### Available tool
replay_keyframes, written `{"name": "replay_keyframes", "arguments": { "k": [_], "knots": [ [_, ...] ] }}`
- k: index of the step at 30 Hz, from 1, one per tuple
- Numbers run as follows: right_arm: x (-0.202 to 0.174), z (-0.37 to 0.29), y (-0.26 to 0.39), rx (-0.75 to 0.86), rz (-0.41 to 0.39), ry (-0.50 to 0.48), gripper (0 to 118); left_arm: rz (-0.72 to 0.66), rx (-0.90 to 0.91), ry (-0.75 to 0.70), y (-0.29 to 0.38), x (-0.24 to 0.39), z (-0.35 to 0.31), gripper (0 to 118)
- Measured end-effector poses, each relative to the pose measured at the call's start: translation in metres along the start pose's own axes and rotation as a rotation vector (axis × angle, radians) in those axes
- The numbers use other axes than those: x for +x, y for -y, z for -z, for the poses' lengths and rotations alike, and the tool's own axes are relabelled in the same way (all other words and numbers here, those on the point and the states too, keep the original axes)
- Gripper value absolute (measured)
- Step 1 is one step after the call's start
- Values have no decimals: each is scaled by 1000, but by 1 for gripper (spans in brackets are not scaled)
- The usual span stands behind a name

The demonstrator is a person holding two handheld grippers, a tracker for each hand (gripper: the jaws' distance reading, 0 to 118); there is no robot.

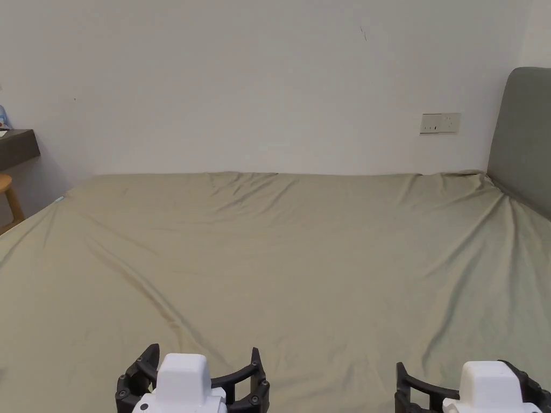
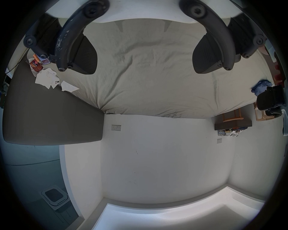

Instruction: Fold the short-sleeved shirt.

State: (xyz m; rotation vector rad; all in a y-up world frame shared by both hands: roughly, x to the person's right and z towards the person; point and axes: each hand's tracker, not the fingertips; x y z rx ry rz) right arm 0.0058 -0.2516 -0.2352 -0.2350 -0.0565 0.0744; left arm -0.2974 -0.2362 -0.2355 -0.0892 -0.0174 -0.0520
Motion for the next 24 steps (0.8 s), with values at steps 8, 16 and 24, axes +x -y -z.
{"name": "replay_keyframes", "arguments": {
  "k": [8,16,24],
  "knots": [
    [-3,2,0,-15,-17,-15,118,12,-4,1,1,3,1,118],
    [3,1,2,2,17,-11,118,-10,-7,-4,1,-1,0,118],
    [7,0,3,11,40,-20,118,-7,-4,-2,1,0,0,118]
  ]
}}
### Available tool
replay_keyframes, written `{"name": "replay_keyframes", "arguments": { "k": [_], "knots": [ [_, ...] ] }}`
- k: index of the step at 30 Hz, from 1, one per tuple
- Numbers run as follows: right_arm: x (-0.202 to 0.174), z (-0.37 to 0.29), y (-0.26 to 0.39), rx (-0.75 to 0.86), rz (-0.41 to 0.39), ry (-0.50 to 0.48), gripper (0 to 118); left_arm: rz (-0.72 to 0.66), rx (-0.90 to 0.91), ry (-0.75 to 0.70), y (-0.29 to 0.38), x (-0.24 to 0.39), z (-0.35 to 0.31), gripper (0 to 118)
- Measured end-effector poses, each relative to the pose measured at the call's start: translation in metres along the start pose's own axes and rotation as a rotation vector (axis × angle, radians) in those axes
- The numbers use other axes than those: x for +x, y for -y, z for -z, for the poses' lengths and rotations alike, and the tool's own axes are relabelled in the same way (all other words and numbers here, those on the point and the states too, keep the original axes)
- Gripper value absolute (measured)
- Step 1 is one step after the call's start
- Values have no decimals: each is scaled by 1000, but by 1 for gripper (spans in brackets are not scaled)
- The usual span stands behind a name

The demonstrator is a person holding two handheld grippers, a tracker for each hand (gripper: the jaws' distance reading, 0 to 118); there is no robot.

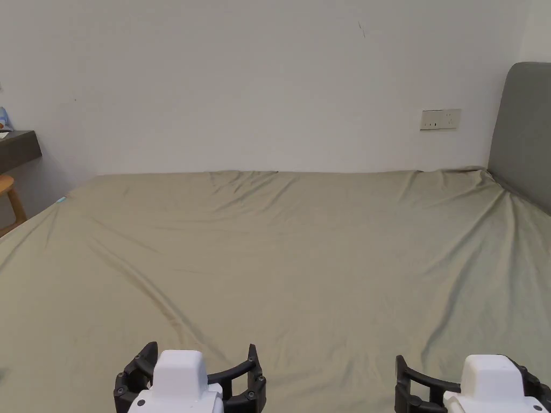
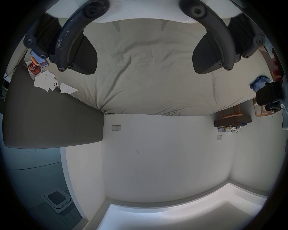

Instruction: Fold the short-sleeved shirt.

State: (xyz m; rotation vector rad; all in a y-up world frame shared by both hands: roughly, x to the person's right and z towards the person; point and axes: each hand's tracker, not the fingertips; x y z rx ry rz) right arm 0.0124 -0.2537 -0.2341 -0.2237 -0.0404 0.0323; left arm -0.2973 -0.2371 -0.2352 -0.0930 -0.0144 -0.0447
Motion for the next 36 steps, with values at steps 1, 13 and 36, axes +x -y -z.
{"name": "replay_keyframes", "arguments": {
  "k": [1,13,36],
  "knots": [
    [0,0,0,0,-2,0,118,0,-1,0,0,0,0,118],
    [1,-1,0,-1,0,-27,118,-4,-2,2,1,-2,1,118],
    [-1,-9,0,29,-16,-26,118,24,18,17,4,2,-5,118]
  ]
}}
